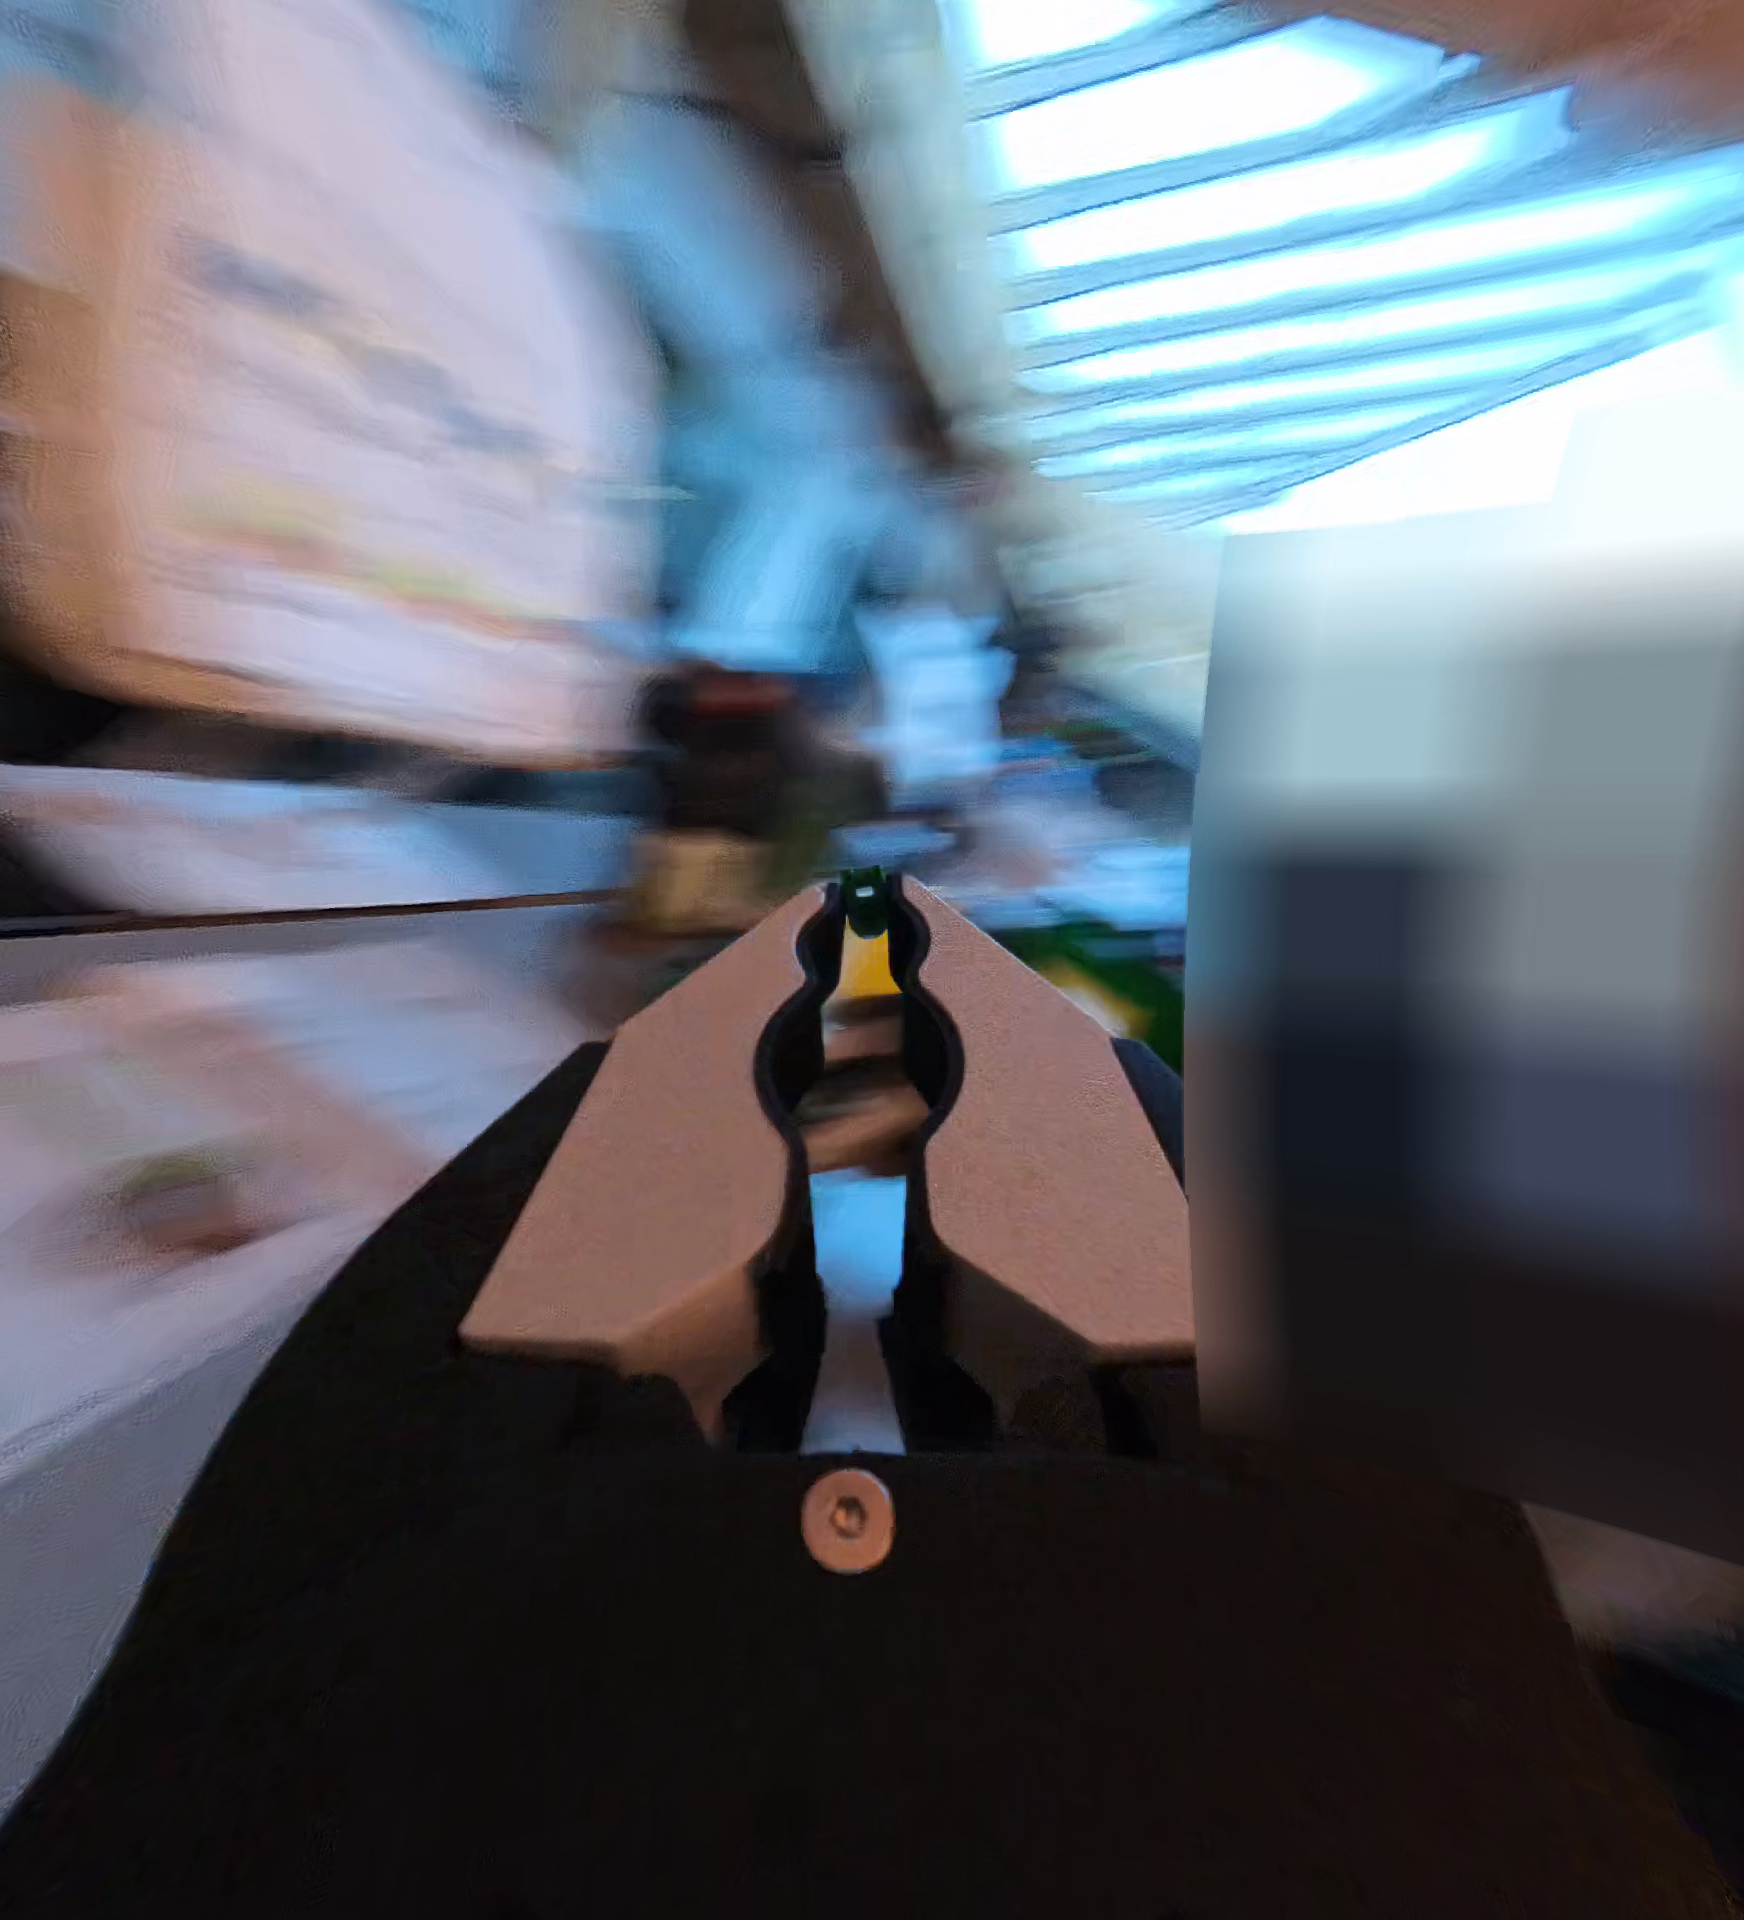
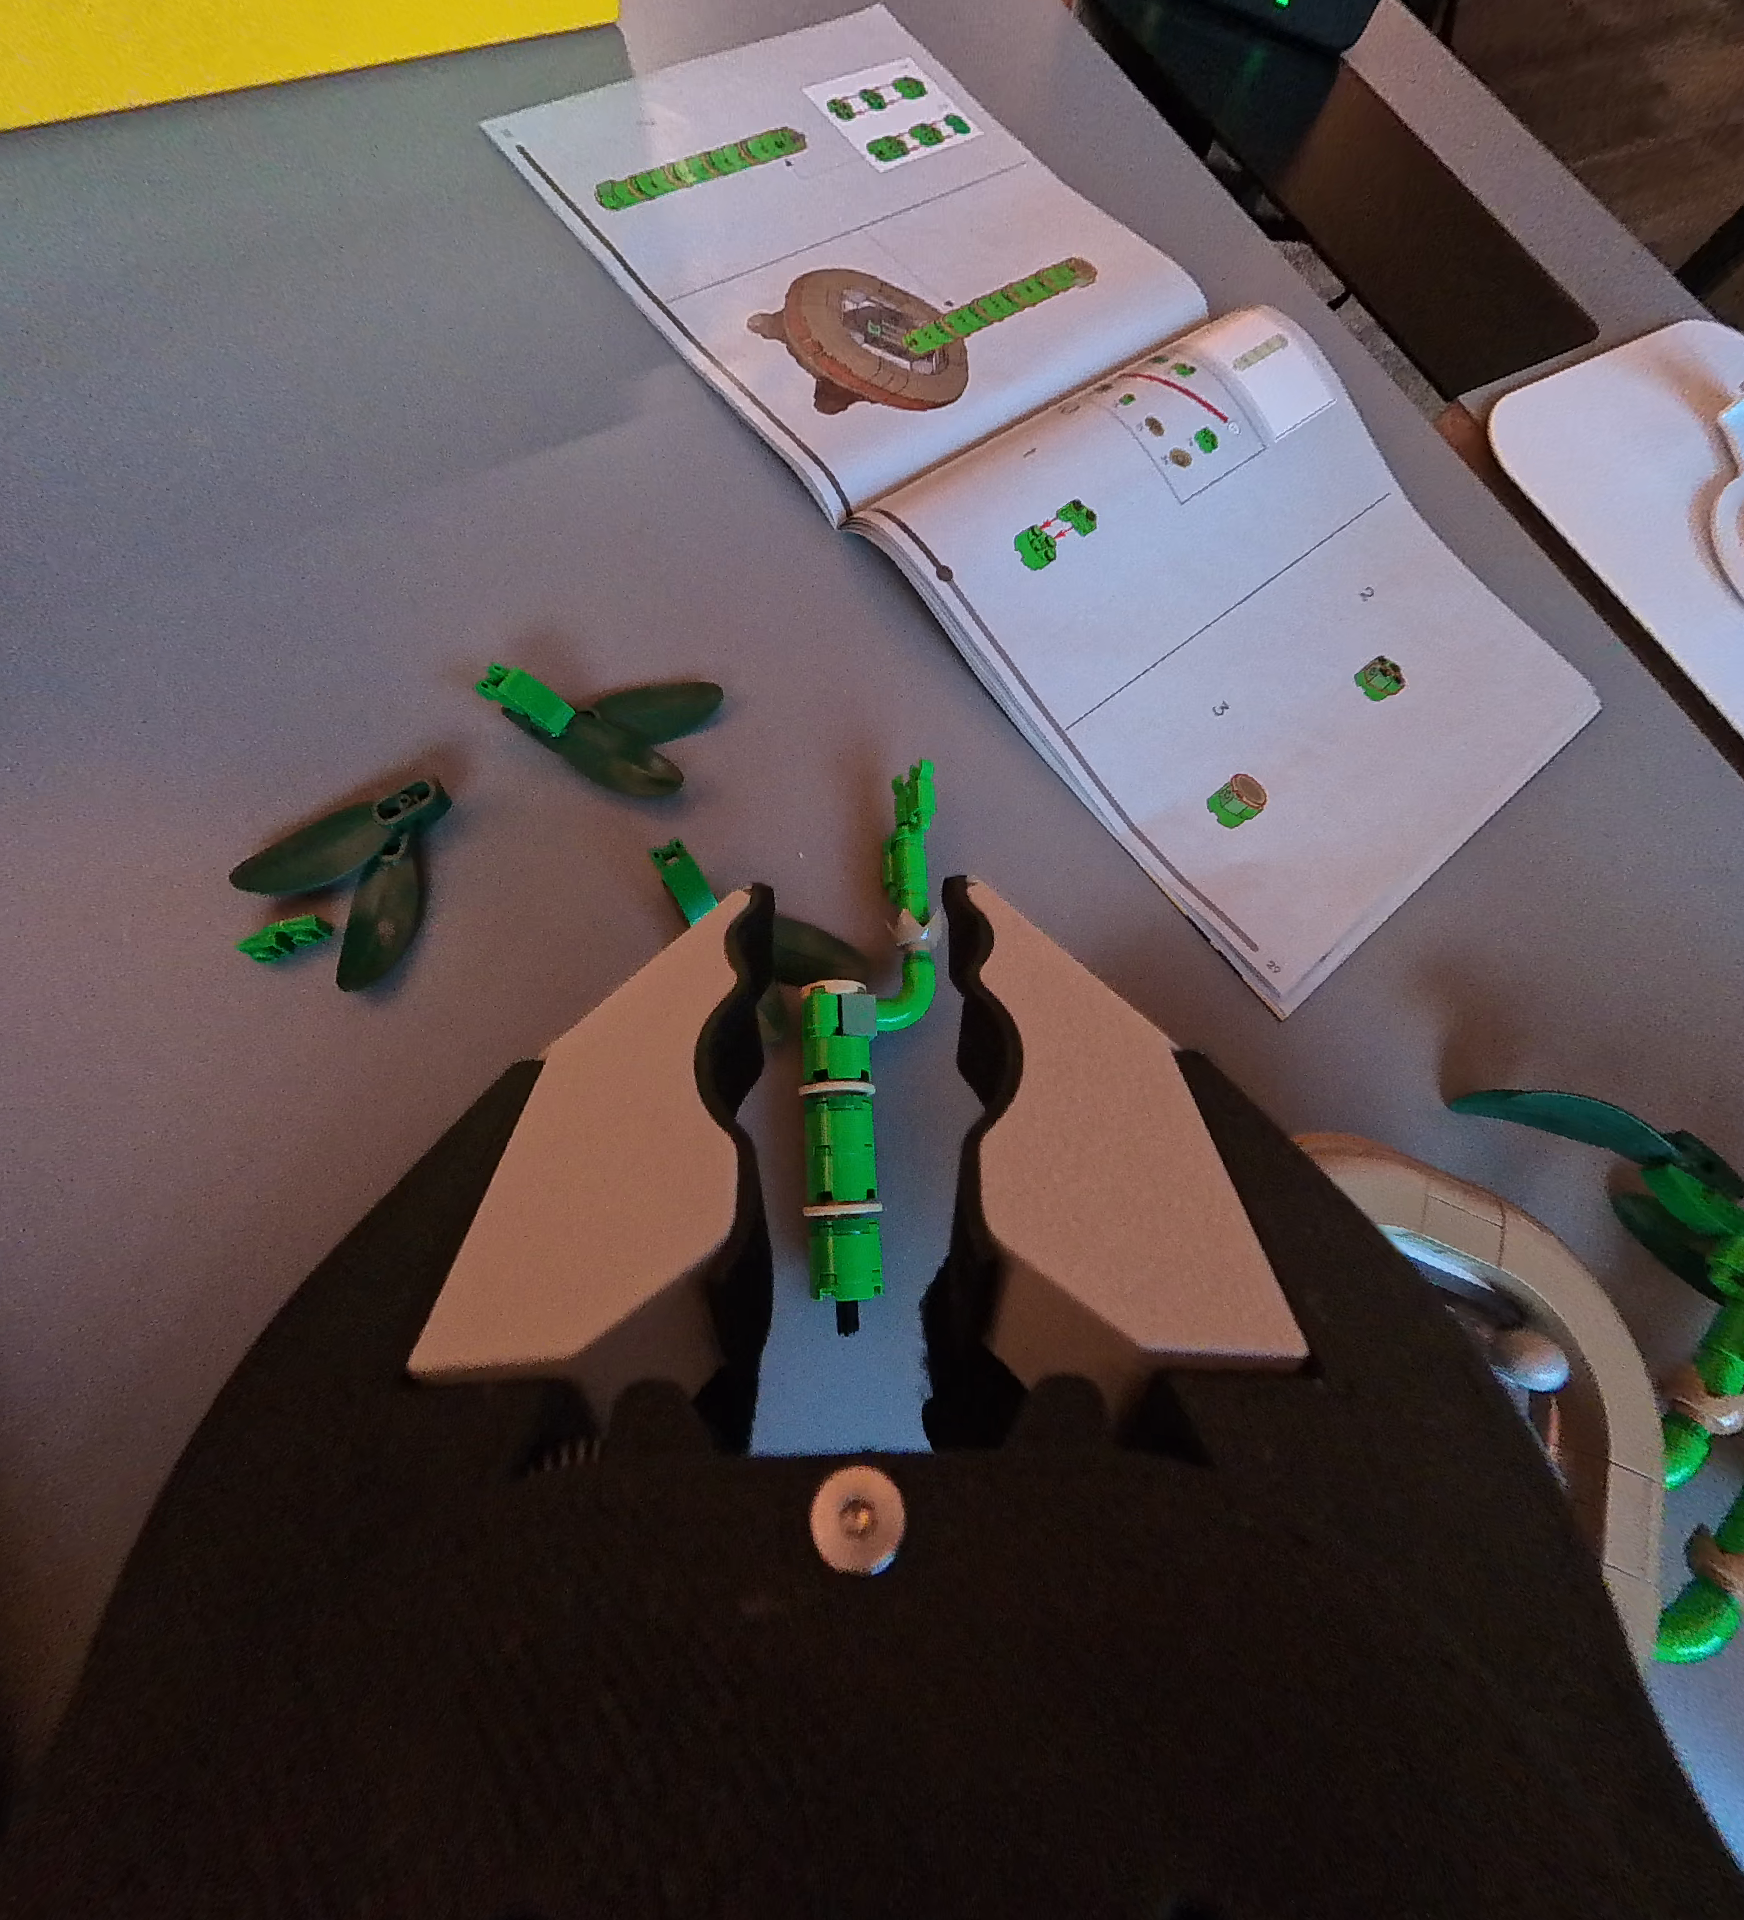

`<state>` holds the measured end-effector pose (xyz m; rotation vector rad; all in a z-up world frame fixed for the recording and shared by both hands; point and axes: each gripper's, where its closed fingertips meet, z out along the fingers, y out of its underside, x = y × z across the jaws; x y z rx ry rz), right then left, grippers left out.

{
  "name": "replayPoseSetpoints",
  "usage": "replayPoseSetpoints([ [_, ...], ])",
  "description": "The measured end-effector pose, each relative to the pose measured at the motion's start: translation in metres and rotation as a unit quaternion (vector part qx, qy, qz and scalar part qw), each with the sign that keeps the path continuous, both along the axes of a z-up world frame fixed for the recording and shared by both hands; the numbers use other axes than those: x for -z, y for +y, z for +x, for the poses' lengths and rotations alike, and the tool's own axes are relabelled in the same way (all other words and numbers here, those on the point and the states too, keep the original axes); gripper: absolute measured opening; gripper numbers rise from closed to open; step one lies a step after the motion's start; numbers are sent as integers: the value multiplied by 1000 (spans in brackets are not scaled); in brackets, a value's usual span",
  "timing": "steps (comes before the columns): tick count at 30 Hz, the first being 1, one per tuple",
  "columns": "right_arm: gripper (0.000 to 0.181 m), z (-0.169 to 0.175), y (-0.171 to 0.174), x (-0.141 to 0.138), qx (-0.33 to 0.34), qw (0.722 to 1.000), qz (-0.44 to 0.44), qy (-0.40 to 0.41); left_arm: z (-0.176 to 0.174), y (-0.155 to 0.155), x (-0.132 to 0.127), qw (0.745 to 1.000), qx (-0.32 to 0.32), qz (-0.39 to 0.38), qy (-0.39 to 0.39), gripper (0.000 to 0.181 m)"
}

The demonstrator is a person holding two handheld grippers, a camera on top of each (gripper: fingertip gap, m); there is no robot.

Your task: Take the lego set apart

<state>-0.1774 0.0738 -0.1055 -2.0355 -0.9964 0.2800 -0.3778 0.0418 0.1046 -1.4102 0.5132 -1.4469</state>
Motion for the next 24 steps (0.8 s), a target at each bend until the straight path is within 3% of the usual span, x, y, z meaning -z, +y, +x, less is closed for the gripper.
replayPoseSetpoints([
  [1,33,0,0,1,0,1000,-2,-1,-43,28,16,978,-169,11,118,6],
  [2,33,0,0,2,0,1000,-5,-2,-101,48,32,918,-325,8,229,5],
  [3,33,0,0,3,-2,1000,-6,-3,-151,55,49,848,-421,-11,322,5],
  [4,33,-1,-1,4,-4,1000,-8,-5,-182,53,72,804,-443,-45,395,5],
  [5,33,-3,-1,5,-6,1000,-8,-8,-195,51,97,790,-421,-86,438,6],
  [7,33,-5,-2,7,-10,1000,-4,-21,-205,54,134,795,-375,-139,456,6],
  [11,33,-2,0,9,-6,999,11,-42,-232,63,181,765,-340,-174,519,9],
  [13,33,1,2,10,-1,999,9,-42,-233,65,197,758,-310,-201,538,27],
  [16,33,5,5,7,7,999,13,-31,-234,68,191,757,-319,-189,538,37],
  [18,33,7,7,2,11,999,21,-24,-218,63,168,781,-333,-165,503,40],
  [20,33,6,8,-2,11,999,33,-20,-158,47,131,855,-298,-111,410,40],
  [22,32,5,8,-4,7,999,43,-21,-74,16,106,919,-207,-41,334,38],
  [24,32,3,7,-3,2,999,45,-26,-6,-8,127,923,-118,-2,367,33],
])
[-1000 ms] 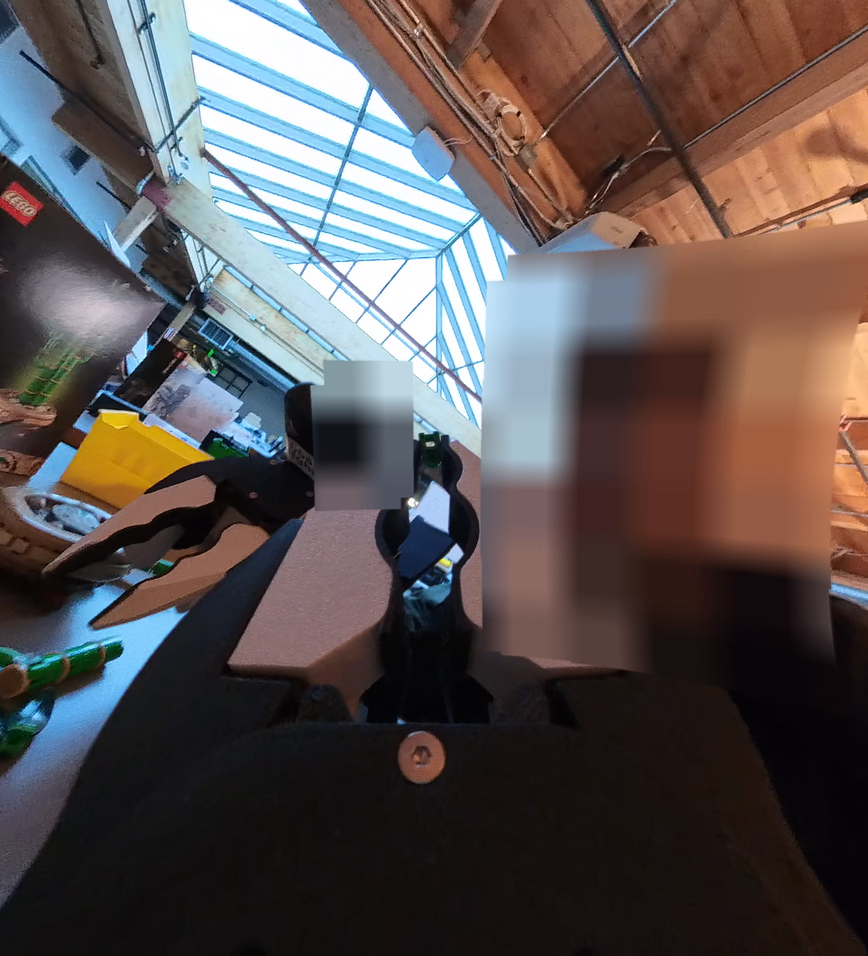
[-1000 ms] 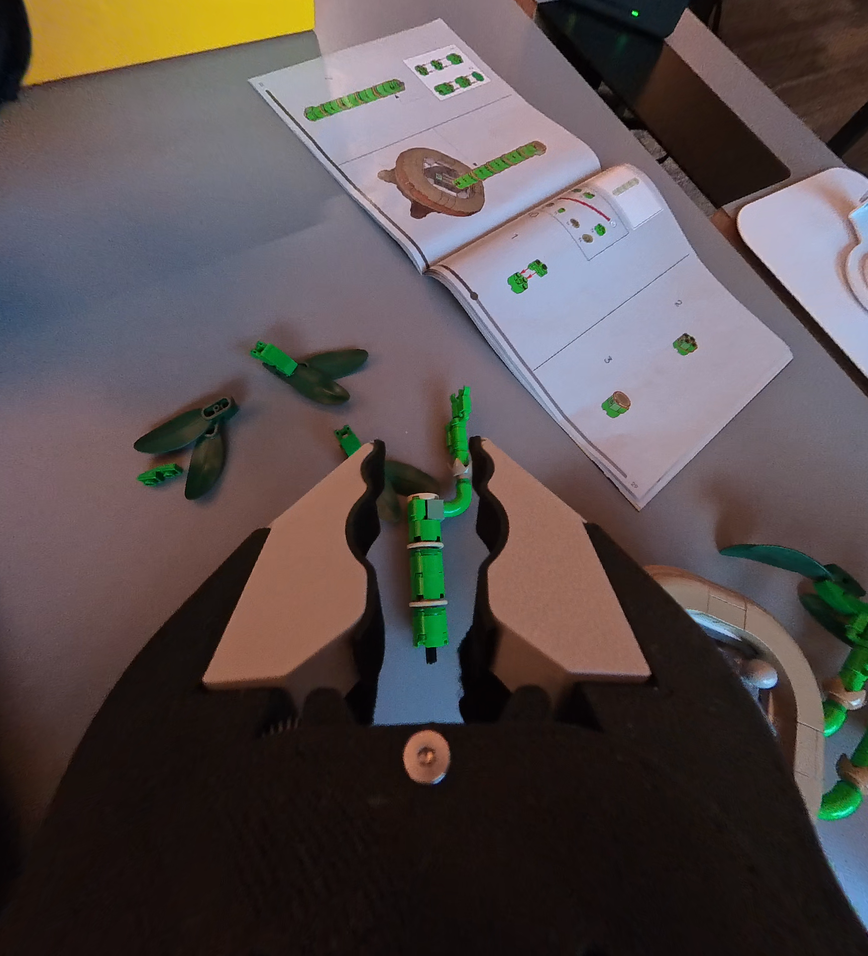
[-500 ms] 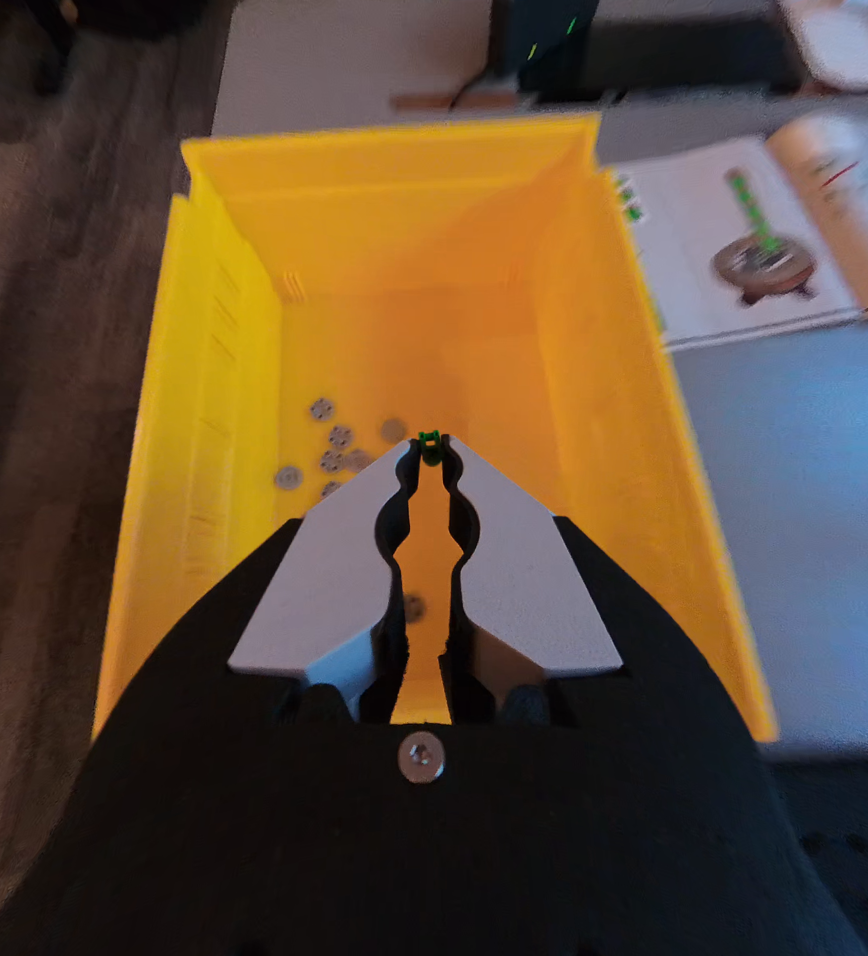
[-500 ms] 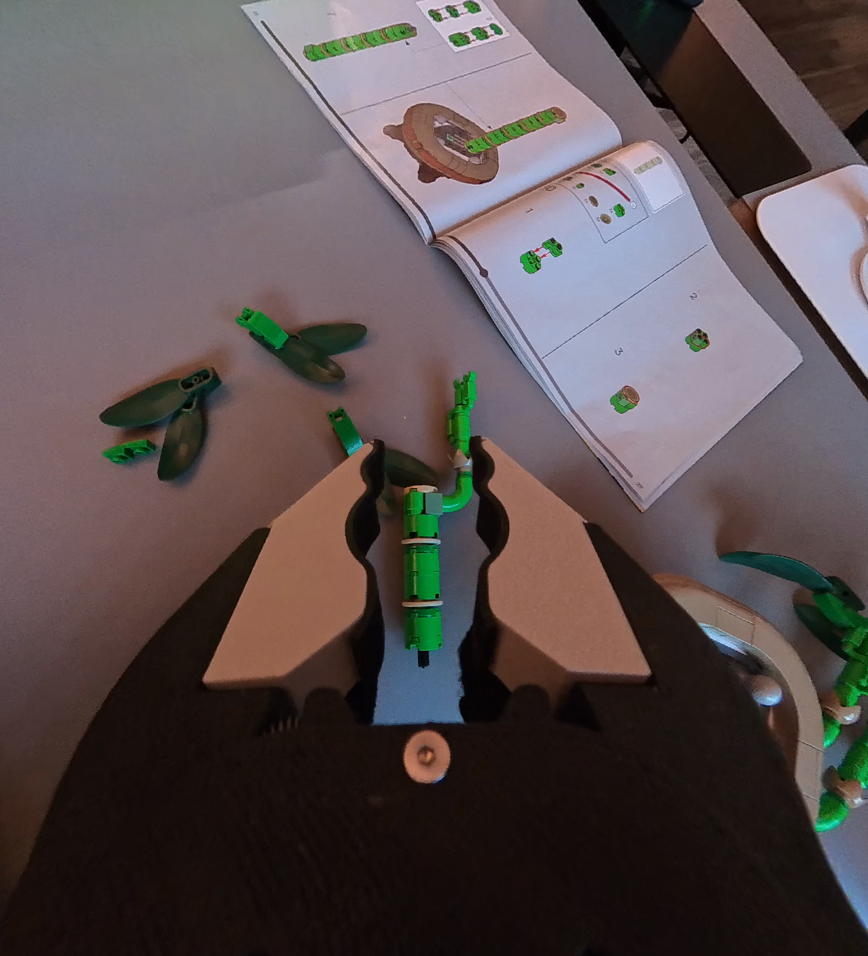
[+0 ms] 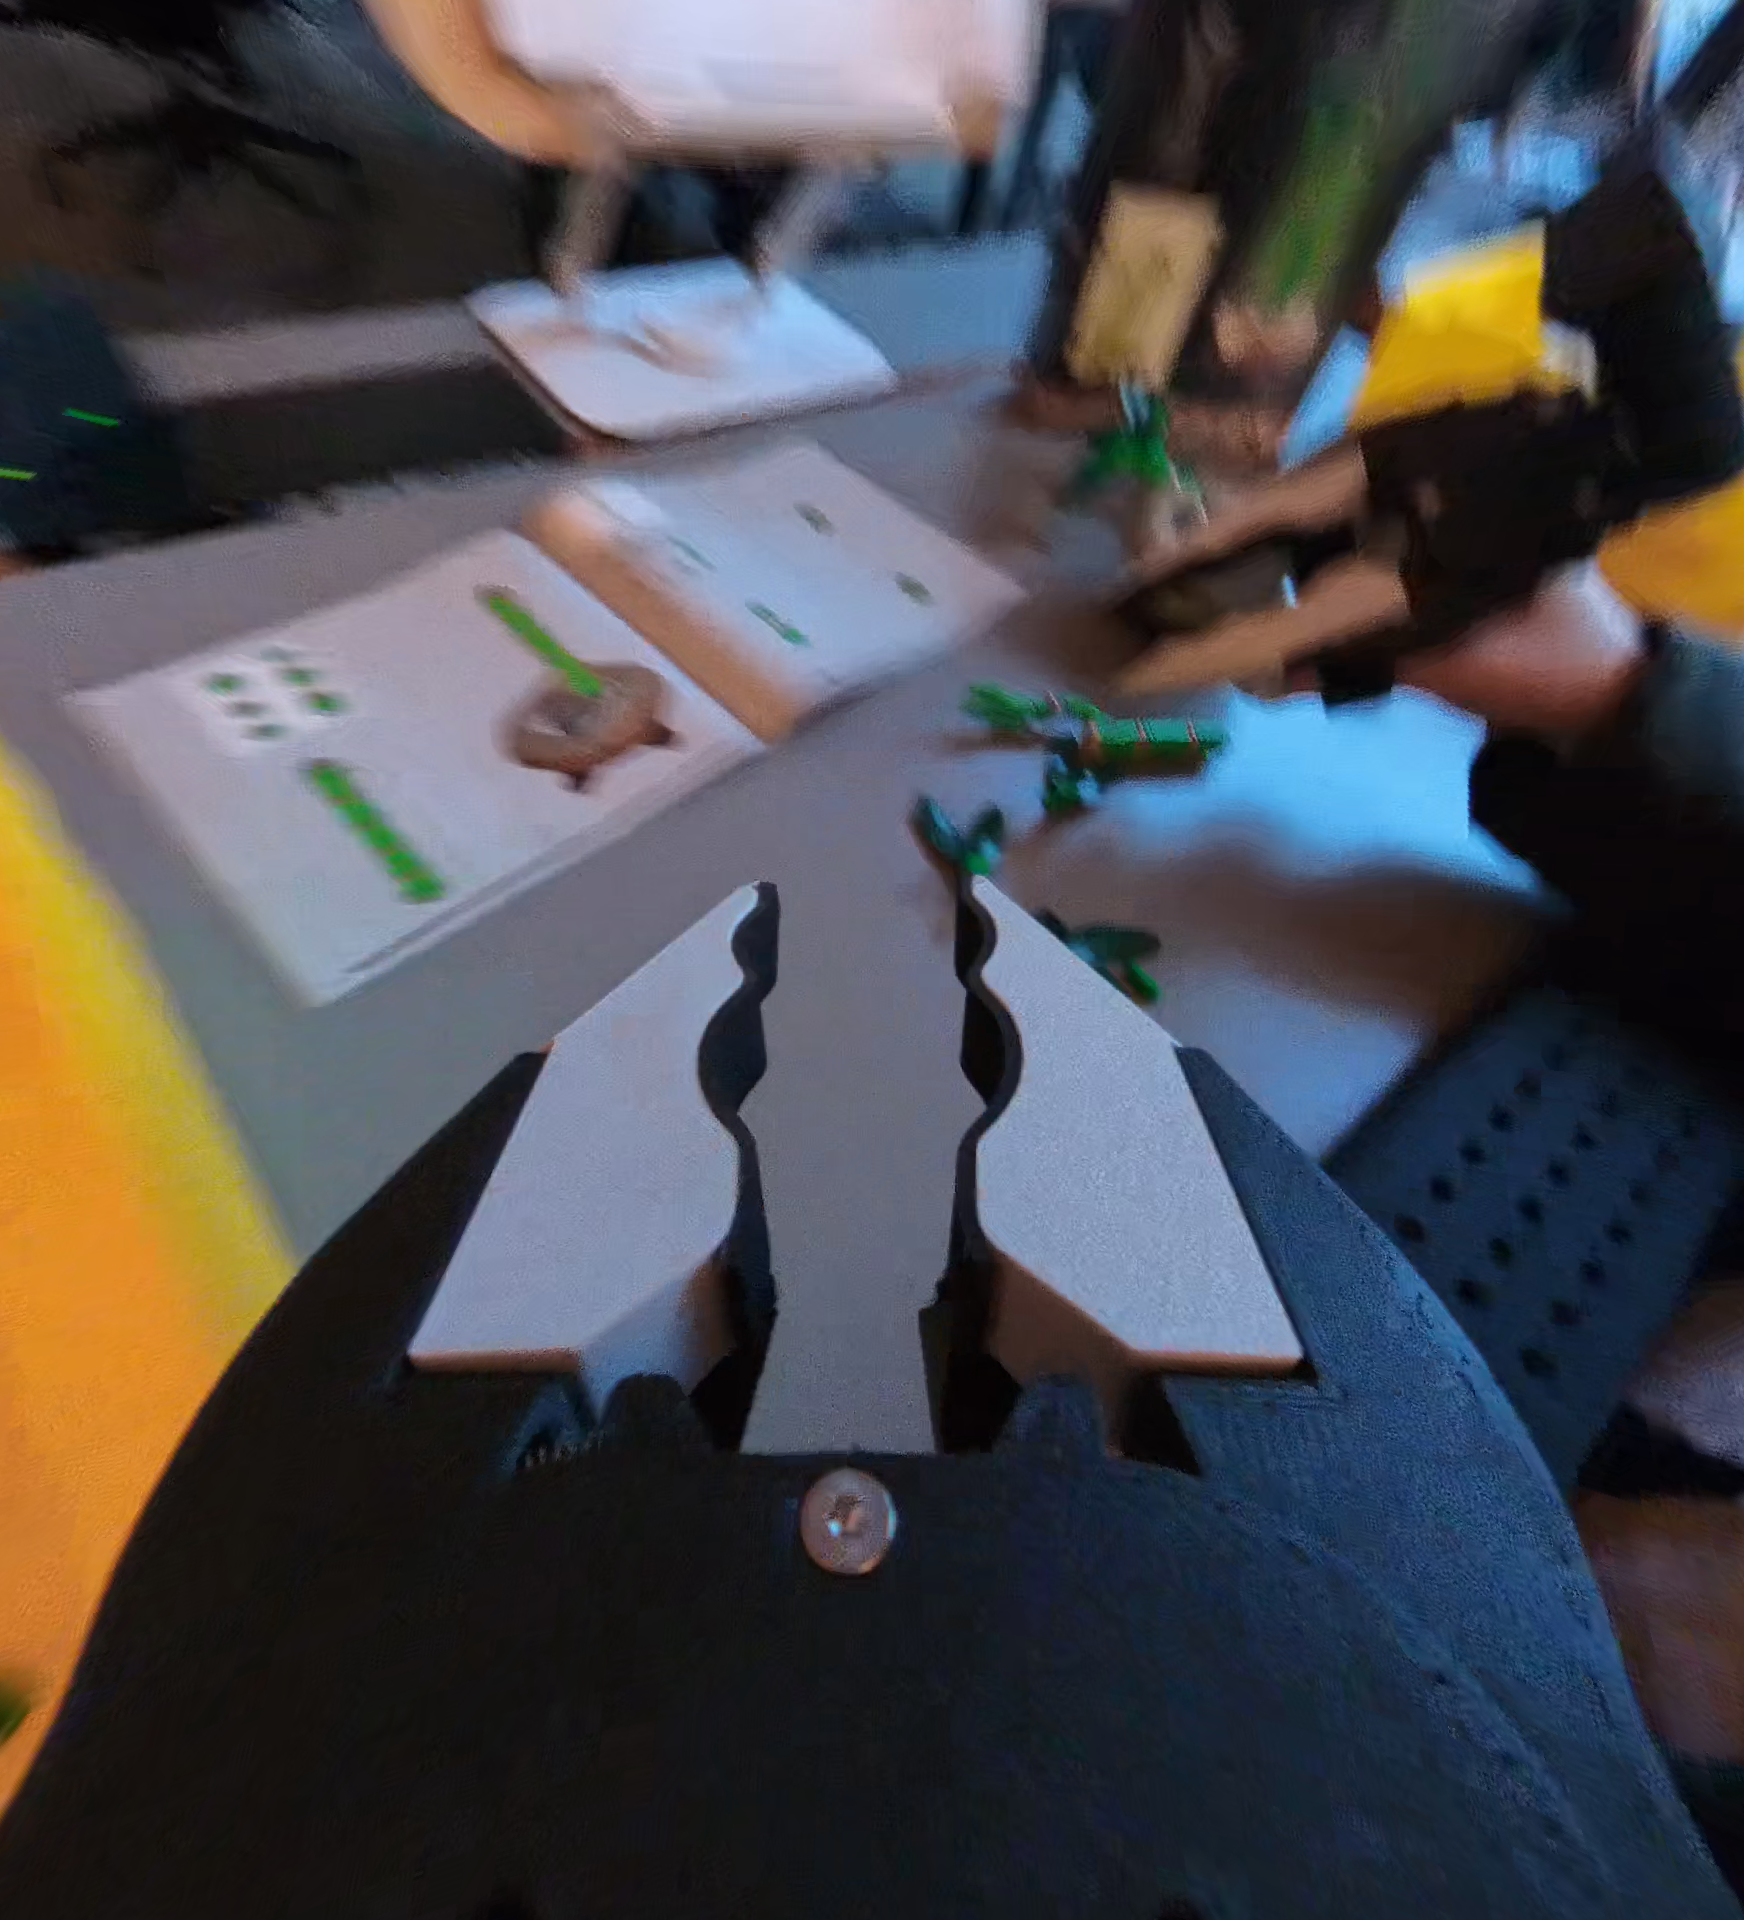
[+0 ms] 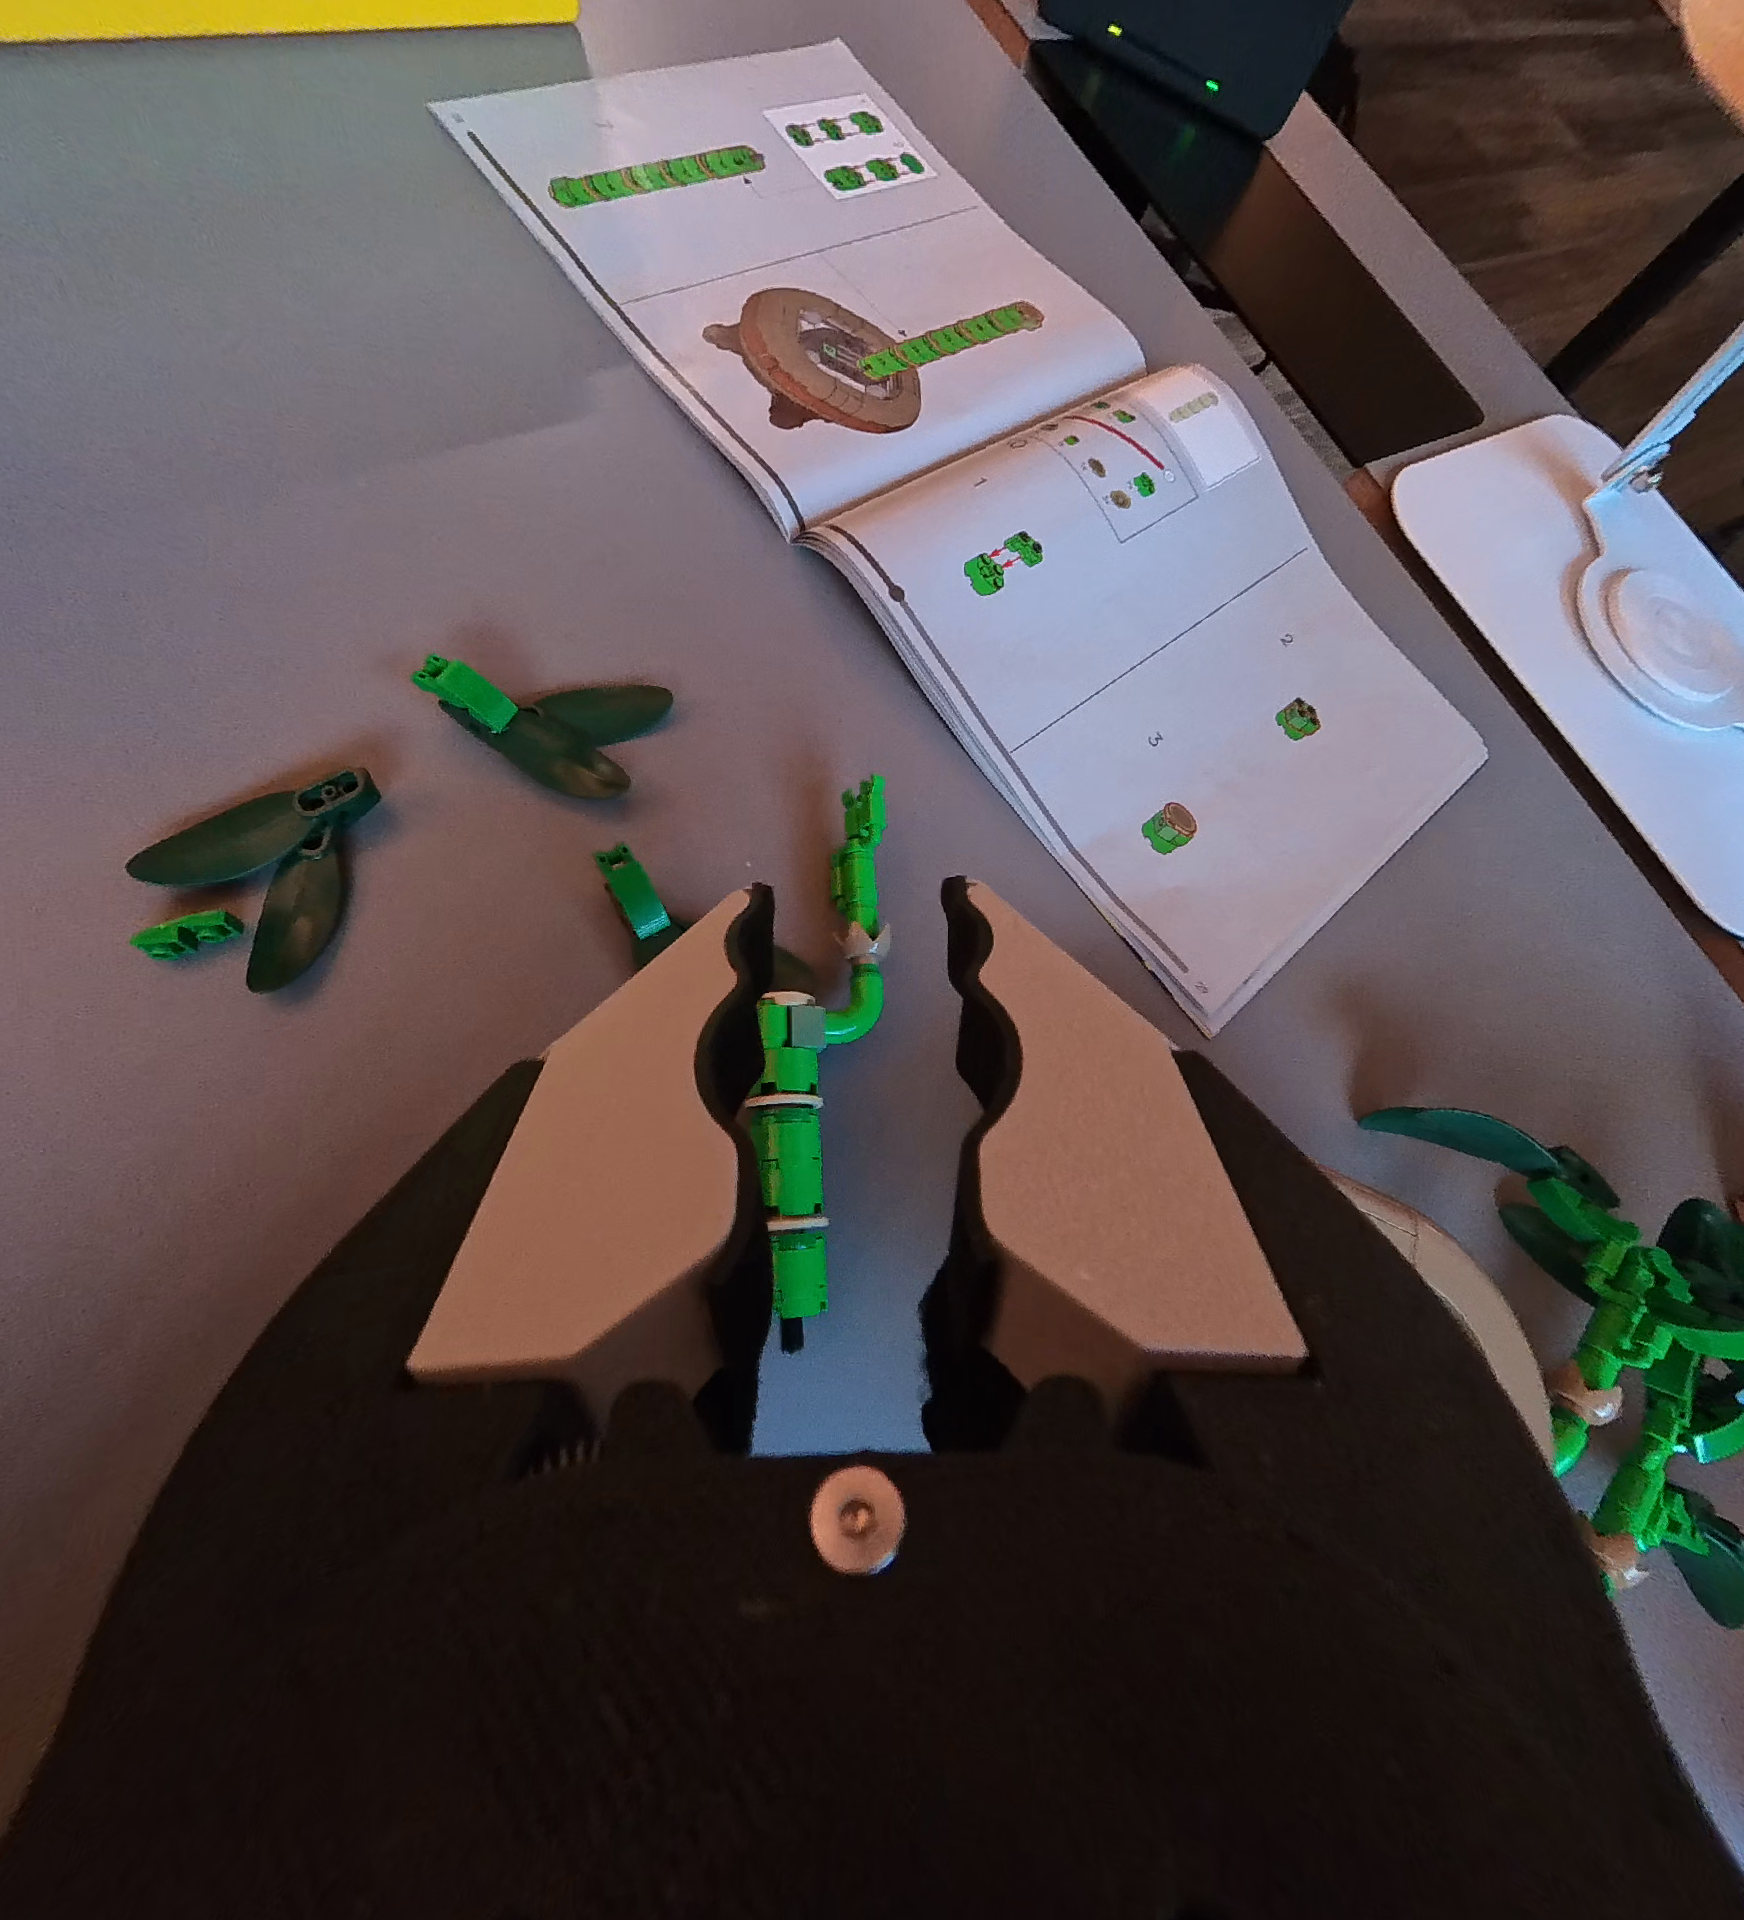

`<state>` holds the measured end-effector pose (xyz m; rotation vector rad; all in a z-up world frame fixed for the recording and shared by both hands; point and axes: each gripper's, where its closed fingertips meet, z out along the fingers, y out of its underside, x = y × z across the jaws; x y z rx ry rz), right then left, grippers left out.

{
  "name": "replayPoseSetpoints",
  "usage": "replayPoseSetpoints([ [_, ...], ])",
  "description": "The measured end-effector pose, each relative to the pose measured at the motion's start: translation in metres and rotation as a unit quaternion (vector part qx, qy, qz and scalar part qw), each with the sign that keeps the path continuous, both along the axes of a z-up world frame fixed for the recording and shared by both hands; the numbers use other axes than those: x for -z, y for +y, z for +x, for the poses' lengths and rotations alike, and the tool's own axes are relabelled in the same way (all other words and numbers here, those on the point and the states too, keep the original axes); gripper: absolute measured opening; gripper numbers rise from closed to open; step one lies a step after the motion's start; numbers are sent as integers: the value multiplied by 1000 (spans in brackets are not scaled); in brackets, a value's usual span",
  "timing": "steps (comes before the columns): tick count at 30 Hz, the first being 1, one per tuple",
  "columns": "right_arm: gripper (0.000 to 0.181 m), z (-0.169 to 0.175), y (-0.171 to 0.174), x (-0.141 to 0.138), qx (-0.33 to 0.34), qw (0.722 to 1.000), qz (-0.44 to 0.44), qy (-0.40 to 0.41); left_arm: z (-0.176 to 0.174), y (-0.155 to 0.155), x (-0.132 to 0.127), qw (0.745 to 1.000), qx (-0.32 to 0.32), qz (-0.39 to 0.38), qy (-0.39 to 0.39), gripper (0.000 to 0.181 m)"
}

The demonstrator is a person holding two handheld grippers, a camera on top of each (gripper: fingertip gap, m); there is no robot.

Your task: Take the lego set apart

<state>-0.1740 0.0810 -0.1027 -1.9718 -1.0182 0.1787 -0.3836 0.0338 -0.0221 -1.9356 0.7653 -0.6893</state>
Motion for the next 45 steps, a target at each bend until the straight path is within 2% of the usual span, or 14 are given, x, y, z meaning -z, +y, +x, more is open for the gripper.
replayPoseSetpoints([
  [4,32,-3,-2,3,-7,1000,-2,-8,77,4,79,988,76,-30,131,26],
  [7,33,-2,-2,3,-8,1000,-2,-9,102,10,111,978,119,-48,164,30],
  [12,32,-6,-4,5,-16,1000,-8,-6,109,21,119,976,116,-29,180,25],
  [16,33,-9,-6,8,-23,1000,-10,-17,115,23,125,974,134,-59,174,23],
  [19,32,-9,-7,7,-24,1000,-10,-13,120,21,127,970,157,-65,175,6],
  [21,33,-13,-8,4,-28,1000,-11,4,120,21,124,972,155,-69,162,6],
  [22,33,-16,-9,0,-33,999,-9,19,123,18,118,976,154,-83,128,6],
  [24,32,-26,-14,-14,-55,996,2,64,132,11,92,980,158,-124,5,6],
  [27,35,-50,-32,-44,-117,976,-6,184,138,2,39,955,181,-140,-191,6],
  [29,38,-56,-41,-58,-144,961,-13,235,134,-1,18,941,185,-128,-255,6],
  [32,36,-61,-49,-71,-174,944,-18,280,135,-5,3,927,189,-119,-302,6],
  [37,26,-72,-65,-85,-215,887,-117,391,144,-16,-8,901,212,-135,-355,6],
  [41,13,-69,-66,-92,-220,848,-169,451,145,-19,-14,895,216,-127,-369,6],
  [45,7,-68,-66,-94,-220,829,-195,475,146,-21,-17,894,219,-117,-373,6],
])
